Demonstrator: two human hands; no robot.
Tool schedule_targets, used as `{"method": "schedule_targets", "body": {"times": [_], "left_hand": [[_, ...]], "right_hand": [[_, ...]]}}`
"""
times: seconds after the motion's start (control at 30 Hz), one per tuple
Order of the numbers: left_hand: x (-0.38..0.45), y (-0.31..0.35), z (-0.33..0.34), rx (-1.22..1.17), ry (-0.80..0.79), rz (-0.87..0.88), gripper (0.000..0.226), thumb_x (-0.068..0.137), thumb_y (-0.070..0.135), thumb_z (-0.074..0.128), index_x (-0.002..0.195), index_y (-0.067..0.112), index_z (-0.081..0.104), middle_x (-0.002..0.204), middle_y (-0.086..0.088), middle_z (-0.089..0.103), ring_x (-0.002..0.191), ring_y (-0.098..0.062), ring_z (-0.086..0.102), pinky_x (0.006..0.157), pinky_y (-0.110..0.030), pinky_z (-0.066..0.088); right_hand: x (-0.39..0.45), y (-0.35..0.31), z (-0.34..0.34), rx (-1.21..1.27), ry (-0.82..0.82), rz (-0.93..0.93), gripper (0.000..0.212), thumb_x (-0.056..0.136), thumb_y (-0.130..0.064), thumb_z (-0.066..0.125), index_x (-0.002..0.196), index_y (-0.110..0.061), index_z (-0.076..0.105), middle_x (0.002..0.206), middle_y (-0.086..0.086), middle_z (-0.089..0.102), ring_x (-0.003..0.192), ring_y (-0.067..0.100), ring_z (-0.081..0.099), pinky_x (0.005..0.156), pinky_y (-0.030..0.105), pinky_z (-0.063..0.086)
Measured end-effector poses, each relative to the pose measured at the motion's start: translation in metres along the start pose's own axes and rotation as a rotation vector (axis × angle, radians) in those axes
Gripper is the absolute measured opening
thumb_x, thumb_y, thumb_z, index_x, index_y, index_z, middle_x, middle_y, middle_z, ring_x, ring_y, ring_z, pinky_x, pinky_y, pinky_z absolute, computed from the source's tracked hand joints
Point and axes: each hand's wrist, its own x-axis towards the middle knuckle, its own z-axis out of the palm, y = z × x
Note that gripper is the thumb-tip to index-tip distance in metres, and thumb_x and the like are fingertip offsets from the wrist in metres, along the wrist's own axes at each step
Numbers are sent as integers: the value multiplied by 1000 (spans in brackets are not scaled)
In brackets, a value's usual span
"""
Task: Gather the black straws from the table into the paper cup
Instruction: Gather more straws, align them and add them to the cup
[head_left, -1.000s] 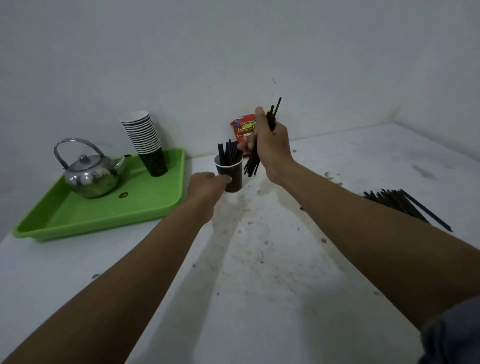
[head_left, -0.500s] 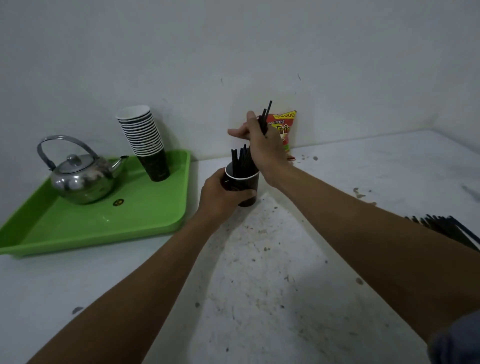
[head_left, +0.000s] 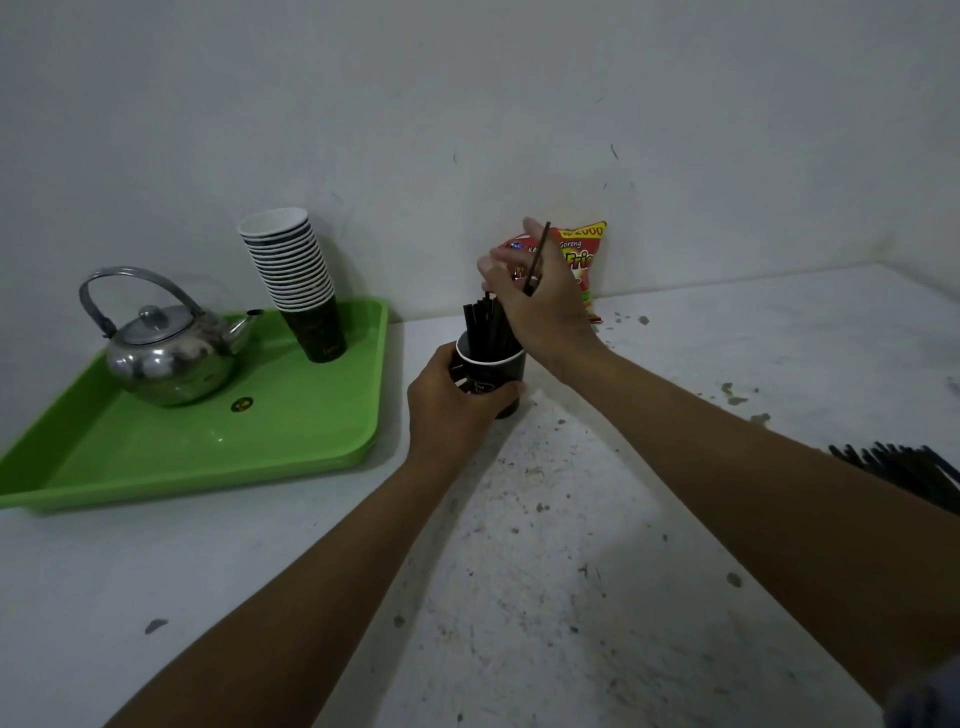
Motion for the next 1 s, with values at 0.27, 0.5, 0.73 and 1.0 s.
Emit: {"method": "schedule_targets", "body": {"times": [0.27,0.5,0.73,1.0], "left_hand": [[-1,0,-1,15,3,6,68,67,19,93,128,10,64,113,5,70,97,-1,64,76,-4,50],[-2,2,-3,41,3,4,67,67,23,93,127,12,64,111,8,69,97,-4,65,74,-4,49],[-6,5,-1,68,18,0,68,68,28,93,126,12,62,111,6,69,99,-10,66,76,-9,50],[-29,16,-2,254,89,-10,109,71,43,89,157,8,30,156,-11,40,140,-24,41,113,-38,39]], "right_hand": [[1,0,1,-19,73,-159,46,108,-26,46,151,-13,38,127,1,64,96,13,73,89,31,57],[-3,-1,-7,-291,-22,-277,39,108,-24,41,135,-4,61,126,11,70,114,21,66,97,34,53],[-18,6,-21,-416,-296,-152,48,111,-34,32,120,-2,66,112,19,70,104,26,66,88,38,54],[-37,5,-51,-381,-199,-145,50,107,-41,37,148,-17,51,149,3,53,138,18,47,114,44,39]]}}
